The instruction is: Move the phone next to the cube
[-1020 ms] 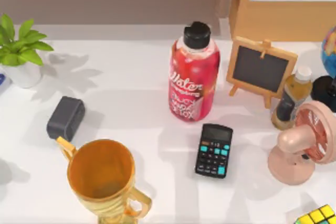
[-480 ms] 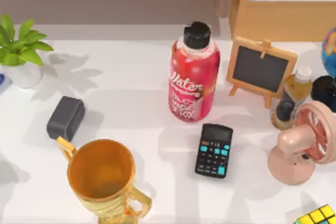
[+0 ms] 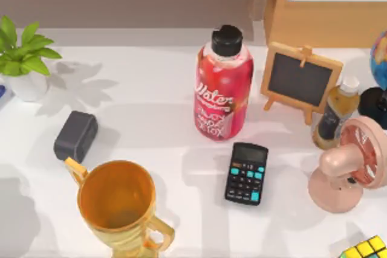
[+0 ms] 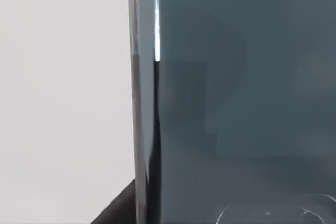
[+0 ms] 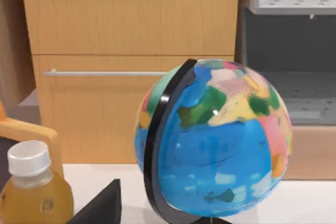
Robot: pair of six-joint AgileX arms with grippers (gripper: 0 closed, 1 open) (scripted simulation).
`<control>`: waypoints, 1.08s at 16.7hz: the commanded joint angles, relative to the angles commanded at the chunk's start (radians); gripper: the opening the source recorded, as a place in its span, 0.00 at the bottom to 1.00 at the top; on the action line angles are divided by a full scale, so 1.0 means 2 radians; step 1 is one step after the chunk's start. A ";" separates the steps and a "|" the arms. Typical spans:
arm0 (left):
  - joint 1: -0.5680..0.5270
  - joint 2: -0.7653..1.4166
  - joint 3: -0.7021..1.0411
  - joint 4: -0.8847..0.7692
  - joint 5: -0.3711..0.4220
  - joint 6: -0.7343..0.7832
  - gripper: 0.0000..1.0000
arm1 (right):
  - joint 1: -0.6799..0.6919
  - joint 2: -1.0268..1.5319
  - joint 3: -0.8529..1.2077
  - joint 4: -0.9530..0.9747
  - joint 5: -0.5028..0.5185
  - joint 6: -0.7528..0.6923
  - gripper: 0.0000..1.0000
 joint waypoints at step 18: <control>-0.665 0.070 0.173 -0.111 -0.013 -0.620 0.00 | 0.000 0.000 0.000 0.000 0.000 0.000 1.00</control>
